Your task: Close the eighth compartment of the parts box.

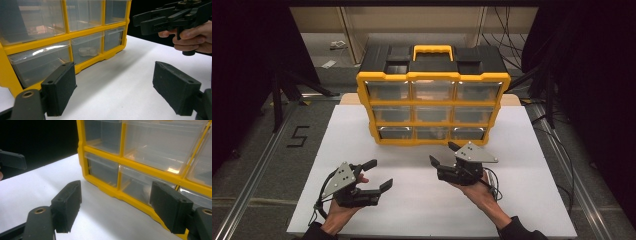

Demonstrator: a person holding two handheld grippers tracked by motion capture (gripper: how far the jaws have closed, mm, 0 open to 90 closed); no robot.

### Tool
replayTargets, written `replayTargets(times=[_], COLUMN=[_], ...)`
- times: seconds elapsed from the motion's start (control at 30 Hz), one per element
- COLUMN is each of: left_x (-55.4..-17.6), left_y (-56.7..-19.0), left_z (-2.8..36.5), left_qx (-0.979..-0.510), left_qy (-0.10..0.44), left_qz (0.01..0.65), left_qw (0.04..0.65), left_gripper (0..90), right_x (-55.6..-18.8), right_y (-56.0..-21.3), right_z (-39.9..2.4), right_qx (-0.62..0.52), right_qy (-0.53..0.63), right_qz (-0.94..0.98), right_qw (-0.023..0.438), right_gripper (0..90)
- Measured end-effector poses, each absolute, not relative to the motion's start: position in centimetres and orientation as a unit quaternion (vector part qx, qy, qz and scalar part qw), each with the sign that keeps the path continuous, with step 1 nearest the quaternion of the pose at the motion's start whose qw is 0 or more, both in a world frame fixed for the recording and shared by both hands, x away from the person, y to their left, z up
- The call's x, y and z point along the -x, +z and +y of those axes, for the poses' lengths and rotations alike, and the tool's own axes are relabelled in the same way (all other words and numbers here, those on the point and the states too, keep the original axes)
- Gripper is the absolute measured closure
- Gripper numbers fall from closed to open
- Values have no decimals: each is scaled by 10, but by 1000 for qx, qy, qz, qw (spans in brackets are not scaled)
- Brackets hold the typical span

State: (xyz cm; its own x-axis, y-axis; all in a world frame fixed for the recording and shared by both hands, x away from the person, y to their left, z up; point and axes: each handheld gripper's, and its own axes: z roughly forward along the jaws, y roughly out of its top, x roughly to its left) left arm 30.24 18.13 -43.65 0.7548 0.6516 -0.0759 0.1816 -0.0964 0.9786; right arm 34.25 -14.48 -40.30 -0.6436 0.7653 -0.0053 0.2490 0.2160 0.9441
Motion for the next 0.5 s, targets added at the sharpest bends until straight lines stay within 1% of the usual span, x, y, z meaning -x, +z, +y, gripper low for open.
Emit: replayTargets(times=[0.5], left_x=[-302], left_y=[-436], left_z=[182], left_qx=[-713], left_qy=[196], left_qz=[291], left_qw=[607], left_gripper=[186], right_x=[-329], right_y=[-402], right_z=[-151], right_qx=[-339], right_qy=[538], right_qz=[731], right_qw=[246], right_gripper=[235])
